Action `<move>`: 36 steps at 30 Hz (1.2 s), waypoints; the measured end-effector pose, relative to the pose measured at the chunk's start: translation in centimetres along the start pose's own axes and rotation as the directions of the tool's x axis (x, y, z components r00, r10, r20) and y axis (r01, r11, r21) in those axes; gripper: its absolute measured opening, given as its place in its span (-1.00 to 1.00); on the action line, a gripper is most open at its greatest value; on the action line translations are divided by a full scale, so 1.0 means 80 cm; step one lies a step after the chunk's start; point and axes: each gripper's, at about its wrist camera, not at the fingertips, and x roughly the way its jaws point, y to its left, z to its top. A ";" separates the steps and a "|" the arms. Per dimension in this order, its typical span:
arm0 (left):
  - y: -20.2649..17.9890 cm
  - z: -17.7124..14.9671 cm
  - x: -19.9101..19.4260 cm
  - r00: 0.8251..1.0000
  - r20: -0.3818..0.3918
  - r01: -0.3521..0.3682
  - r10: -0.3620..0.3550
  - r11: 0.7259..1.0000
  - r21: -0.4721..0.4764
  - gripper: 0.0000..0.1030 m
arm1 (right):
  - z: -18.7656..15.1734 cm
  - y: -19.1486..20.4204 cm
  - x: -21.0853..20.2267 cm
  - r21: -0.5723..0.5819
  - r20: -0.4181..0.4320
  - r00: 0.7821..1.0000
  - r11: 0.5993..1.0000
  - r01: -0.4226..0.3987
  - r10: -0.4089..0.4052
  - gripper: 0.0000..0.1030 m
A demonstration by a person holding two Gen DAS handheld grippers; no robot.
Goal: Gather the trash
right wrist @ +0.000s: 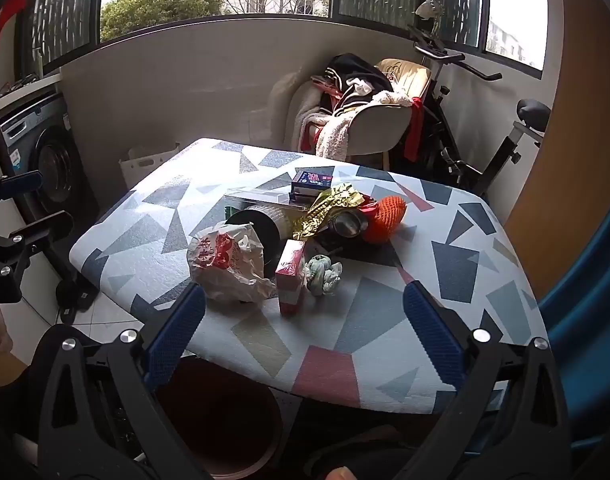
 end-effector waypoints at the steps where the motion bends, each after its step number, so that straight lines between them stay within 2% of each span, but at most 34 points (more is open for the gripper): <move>1: 0.000 0.000 0.000 1.000 0.000 0.000 0.000 1.000 -0.002 0.90 | 0.000 0.000 0.000 0.000 -0.001 1.000 1.000 0.000 0.000 0.89; 14: -0.007 -0.004 0.000 1.000 -0.001 -0.003 0.003 0.999 0.032 0.91 | -0.001 0.002 0.003 -0.005 -0.009 1.000 1.000 0.005 -0.005 0.89; 36: -0.007 -0.005 0.002 1.000 -0.002 -0.007 0.007 0.999 0.033 0.90 | -0.001 0.003 0.003 -0.008 -0.014 1.000 1.000 0.008 -0.008 0.89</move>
